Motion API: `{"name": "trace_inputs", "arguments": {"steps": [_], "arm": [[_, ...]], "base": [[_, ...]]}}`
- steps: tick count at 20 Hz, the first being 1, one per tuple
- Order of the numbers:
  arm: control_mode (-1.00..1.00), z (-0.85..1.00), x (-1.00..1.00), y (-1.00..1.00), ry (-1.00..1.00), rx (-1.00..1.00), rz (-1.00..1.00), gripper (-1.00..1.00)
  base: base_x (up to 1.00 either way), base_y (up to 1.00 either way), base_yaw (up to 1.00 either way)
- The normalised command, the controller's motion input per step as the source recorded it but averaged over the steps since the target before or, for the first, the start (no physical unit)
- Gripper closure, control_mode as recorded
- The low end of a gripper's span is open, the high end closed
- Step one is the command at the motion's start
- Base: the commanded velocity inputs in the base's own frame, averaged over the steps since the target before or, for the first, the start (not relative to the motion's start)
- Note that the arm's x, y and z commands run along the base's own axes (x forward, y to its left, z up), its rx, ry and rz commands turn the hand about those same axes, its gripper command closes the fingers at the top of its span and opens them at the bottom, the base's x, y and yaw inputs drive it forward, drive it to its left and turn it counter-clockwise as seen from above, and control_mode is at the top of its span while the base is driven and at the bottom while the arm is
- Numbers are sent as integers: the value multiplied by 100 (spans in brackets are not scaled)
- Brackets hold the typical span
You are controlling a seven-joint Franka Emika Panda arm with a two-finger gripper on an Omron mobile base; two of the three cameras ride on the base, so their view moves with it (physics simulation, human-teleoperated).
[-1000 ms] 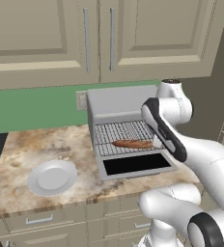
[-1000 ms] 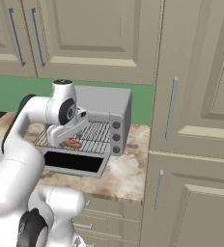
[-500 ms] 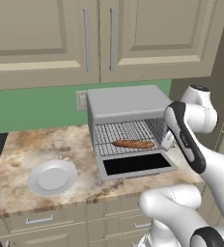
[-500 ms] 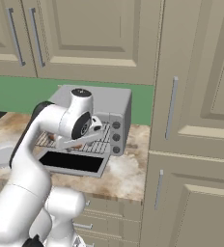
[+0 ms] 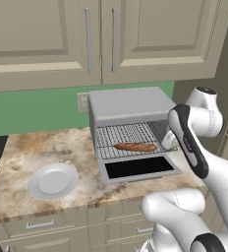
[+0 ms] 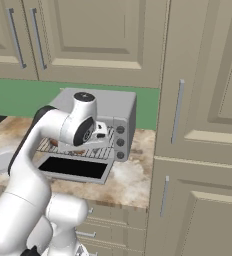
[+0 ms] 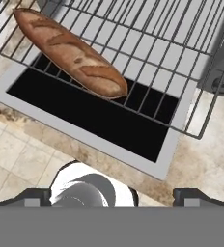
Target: Pull the toaster oven rack outwards. Pick up the baguette from the plate and place it on the toaster oven rack. Close the toaster oven door fully and set the temperature to the lowest setting.
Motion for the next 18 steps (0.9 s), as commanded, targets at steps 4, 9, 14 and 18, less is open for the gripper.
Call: {"name": "trace_inputs", "arguments": {"steps": [4,9,14,18], "arm": [[-100,3,-1,3,1,-7,-4,-100],[-100,-12,0,2,0,-5,-3,-100],[-100,-39,0,0,3,-2,0,-100],[-100,-48,3,0,18,0,0,-100]], "base": [[0,0,0],[0,0,0],[0,0,0],[0,0,0]]}}
